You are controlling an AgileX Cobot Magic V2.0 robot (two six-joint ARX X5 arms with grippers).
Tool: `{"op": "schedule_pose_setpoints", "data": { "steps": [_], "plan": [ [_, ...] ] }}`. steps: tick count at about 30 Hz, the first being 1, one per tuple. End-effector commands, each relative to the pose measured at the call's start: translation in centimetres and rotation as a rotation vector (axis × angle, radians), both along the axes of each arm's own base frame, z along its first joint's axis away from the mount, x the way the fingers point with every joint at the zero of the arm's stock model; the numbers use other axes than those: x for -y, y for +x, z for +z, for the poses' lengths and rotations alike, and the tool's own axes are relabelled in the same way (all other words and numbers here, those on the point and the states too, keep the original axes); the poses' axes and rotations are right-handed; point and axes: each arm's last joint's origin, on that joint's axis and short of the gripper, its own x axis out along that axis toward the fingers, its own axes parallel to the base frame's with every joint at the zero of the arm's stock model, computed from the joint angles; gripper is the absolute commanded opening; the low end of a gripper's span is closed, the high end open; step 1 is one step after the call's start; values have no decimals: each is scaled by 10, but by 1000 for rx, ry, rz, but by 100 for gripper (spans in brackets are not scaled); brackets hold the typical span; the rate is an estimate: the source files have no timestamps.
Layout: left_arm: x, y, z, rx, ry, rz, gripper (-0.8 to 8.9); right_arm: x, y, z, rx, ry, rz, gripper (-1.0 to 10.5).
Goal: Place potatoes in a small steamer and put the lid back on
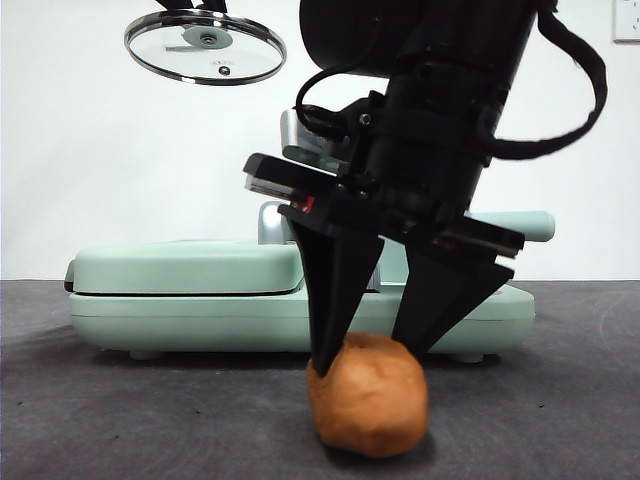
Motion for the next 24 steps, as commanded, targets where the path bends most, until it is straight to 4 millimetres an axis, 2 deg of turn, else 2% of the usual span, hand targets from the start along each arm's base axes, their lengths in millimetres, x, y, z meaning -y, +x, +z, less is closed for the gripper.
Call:
{"op": "schedule_pose_setpoints", "data": {
  "steps": [1,9,13,17,20,24],
  "plan": [
    [-3,-1,11,56,-21,-4,18,-6,8,13,9,-6,23,212],
    [-11,2,11,55,-20,19,18,0,44,84,111,39,32,212],
    [-14,3,11,55,-20,30,18,14,69,126,214,104,-23,212],
    [-15,3,11,56,-20,31,18,32,96,158,305,165,-83,212],
    [-14,4,11,58,-21,30,18,44,117,172,358,182,-113,212],
    [-14,3,11,57,-21,31,18,55,146,174,355,204,-144,212]
  ]
}}
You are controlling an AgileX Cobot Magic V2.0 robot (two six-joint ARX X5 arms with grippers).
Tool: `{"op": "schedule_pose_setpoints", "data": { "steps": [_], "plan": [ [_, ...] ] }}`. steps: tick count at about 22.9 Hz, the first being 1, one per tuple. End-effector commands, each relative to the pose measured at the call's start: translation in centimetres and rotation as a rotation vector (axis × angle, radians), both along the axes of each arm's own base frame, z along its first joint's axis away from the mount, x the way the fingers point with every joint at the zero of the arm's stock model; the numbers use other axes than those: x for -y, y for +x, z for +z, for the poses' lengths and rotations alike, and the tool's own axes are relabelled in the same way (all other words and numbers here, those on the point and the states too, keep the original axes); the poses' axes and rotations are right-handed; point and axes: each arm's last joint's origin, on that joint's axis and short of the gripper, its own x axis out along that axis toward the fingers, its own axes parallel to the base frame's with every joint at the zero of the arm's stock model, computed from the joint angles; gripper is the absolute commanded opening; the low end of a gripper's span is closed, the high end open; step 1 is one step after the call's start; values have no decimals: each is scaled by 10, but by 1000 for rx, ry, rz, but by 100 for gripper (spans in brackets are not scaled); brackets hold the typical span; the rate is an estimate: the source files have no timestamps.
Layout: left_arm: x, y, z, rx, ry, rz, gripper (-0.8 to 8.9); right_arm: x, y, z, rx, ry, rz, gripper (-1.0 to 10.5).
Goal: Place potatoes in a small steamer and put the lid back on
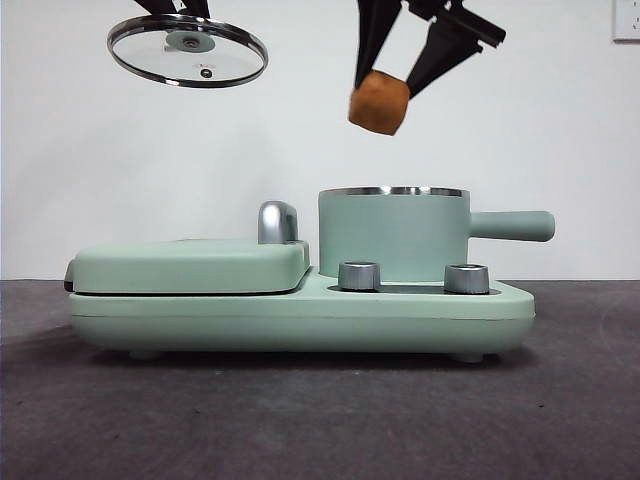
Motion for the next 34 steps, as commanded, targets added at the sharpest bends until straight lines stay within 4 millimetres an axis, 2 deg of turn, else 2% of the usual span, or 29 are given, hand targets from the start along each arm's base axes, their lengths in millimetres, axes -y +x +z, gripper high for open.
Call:
{"op": "schedule_pose_setpoints", "data": {
  "steps": [1,2,5,8,11,17,21,22,25,28,34],
  "plan": [
    [1,-2,11,57,-20,-14,18,-1,22,-8,-21,0,17,212],
    [1,-2,11,57,-19,-14,18,0,28,-11,-31,2,12,212],
    [1,-2,11,55,-19,-13,18,3,53,-38,-100,-9,-3,212],
    [1,-2,11,53,-19,-14,18,2,65,-65,-181,-42,-1,212],
    [1,-2,10,53,-19,-15,18,0,71,-82,-232,-73,10,213],
    [1,-2,10,53,-19,-14,18,0,71,-86,-236,-94,17,236],
    [1,-2,10,52,-20,-13,18,0,72,-85,-231,-92,17,429],
    [1,-2,10,51,-21,-12,18,0,71,-84,-232,-93,17,467],
    [1,-2,10,50,-21,-12,18,3,70,-71,-234,-93,14,469],
    [4,-4,10,46,-23,-19,18,5,63,-40,-226,-101,28,469],
    [18,-6,3,25,-16,-58,18,21,23,10,-237,-178,42,465]
  ]
}}
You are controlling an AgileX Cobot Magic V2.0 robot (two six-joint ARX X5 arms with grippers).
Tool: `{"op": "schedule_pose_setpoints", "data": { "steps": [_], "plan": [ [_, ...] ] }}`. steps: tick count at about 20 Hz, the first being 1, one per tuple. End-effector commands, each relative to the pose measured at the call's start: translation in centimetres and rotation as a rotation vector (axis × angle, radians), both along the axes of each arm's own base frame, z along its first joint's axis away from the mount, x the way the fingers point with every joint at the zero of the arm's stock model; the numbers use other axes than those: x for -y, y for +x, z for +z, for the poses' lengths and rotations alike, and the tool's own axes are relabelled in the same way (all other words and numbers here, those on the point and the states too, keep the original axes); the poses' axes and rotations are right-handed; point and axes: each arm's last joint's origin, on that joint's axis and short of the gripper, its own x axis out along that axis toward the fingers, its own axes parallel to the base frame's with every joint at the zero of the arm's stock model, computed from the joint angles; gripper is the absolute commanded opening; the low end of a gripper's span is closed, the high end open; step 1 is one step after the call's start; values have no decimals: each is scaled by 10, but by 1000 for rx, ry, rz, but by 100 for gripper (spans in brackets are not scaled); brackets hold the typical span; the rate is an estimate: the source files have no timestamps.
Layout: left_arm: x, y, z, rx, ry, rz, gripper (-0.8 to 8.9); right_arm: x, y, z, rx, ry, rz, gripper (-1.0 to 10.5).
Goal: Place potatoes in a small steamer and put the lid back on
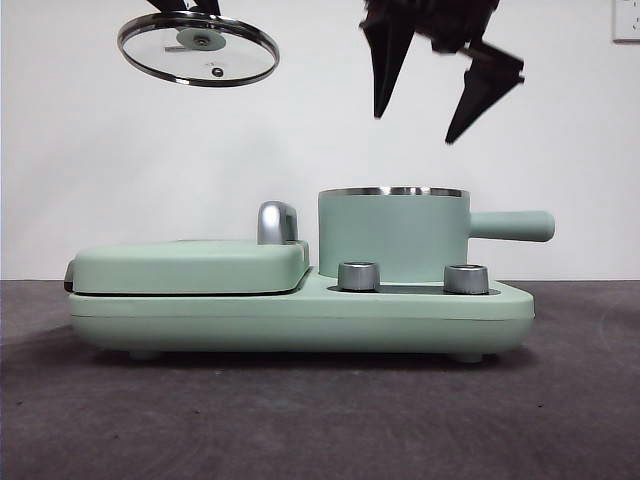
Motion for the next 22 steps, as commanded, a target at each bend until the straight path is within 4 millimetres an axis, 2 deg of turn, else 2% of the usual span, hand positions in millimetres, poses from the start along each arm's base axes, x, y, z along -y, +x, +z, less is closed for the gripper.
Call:
{"op": "schedule_pose_setpoints", "data": {
  "steps": [1,4,6,10,14,17,22],
  "plan": [
    [9,-2,2,19,-14,-30,18,6,-19,20,21,-53,3,465],
    [23,-3,-7,-10,-3,-67,18,19,-51,46,92,-50,-6,464],
    [33,-5,-12,-16,0,-94,18,31,-78,57,121,-46,2,464],
    [60,-8,-21,-6,-1,-166,18,59,-145,61,174,-41,-3,464],
    [88,-9,-26,44,-26,-227,18,83,-215,46,298,35,-1,464],
    [109,-7,-34,59,-35,-269,18,103,-261,23,386,129,-44,464],
    [141,10,-58,105,-55,-309,18,130,-314,-16,491,199,-62,464]
  ]
}}
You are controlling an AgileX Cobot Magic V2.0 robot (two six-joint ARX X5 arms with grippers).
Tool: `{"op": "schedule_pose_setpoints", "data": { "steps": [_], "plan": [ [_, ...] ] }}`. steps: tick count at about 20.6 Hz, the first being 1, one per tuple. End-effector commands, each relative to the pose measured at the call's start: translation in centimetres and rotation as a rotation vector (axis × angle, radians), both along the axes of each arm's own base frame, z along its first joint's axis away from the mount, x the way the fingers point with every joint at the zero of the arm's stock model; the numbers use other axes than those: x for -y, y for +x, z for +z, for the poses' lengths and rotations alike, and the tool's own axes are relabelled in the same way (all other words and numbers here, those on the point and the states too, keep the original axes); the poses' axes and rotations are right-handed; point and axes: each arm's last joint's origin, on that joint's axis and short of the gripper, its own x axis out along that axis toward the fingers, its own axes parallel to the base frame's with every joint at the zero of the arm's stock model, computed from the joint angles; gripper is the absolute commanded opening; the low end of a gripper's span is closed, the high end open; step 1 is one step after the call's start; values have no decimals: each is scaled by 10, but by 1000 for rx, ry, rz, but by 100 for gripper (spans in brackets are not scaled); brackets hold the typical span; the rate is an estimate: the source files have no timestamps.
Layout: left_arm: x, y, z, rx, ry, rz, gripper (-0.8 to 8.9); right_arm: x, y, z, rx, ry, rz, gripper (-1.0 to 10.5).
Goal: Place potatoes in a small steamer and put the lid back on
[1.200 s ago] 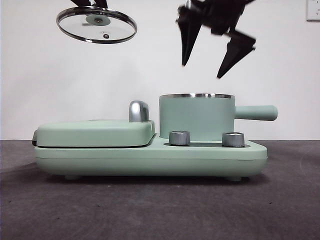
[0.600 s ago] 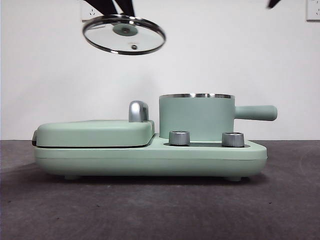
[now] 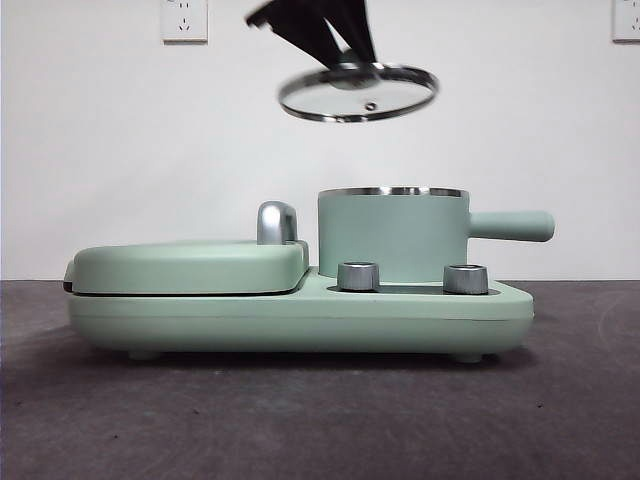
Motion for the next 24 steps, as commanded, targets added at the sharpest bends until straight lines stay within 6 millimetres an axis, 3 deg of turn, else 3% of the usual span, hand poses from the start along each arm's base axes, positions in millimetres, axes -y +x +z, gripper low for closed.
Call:
{"op": "schedule_pose_setpoints", "data": {
  "steps": [1,6,13,24],
  "plan": [
    [15,12,-11,29,-18,-22,18,8,-16,-11,46,40,-4,464],
    [31,30,-41,14,-6,-27,18,17,-35,-28,84,94,-22,464],
    [41,41,-64,-6,8,-28,18,18,-36,-28,97,103,-27,464],
    [45,40,-74,-28,53,-57,18,18,-35,-28,93,109,-45,464]
  ]
}}
